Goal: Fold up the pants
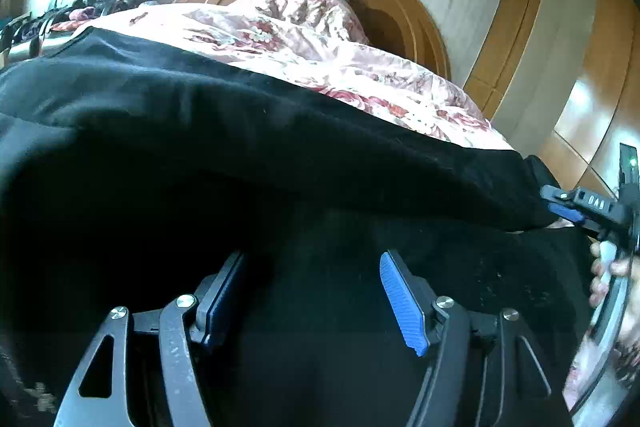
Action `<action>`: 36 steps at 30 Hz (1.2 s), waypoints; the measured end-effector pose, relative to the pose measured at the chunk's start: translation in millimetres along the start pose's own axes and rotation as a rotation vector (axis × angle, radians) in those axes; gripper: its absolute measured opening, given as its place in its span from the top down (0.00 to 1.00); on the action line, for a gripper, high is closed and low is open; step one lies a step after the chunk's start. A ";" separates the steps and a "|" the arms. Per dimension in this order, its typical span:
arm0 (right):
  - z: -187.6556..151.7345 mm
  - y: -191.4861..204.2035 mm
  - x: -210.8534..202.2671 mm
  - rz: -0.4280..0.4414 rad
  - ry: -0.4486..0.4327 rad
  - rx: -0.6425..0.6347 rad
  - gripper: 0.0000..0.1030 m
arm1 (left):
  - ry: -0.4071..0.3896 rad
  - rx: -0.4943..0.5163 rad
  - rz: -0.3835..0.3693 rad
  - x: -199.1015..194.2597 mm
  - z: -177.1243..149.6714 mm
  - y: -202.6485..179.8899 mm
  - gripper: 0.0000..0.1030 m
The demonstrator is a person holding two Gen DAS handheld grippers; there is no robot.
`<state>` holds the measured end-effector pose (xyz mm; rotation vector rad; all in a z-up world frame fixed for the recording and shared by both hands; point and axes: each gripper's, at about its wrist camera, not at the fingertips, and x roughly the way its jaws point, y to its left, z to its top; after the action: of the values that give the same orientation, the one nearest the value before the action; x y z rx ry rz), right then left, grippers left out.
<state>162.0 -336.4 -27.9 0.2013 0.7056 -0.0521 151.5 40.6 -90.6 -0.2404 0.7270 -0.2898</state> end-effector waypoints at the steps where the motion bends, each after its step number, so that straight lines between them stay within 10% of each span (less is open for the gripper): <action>1: -2.3 17.3 3.5 0.032 0.004 -0.044 0.50 | 0.010 -0.012 -0.001 -3.9 2.8 2.5 0.34; 14: -30.3 53.5 66.1 0.061 0.083 -0.087 0.49 | -0.089 -0.052 0.152 -53.4 109.2 92.3 0.33; 24: -36.4 45.3 70.6 0.127 0.054 -0.040 0.46 | -0.077 -0.217 0.380 -6.1 223.2 206.9 0.33; 36: -40.2 40.9 73.6 0.158 0.034 -0.015 0.45 | -0.019 -0.255 0.409 62.2 247.5 256.7 0.33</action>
<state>197.0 -286.7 -98.7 0.2433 0.7220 0.1081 409.4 287.4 -30.6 -0.3281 0.7764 0.1951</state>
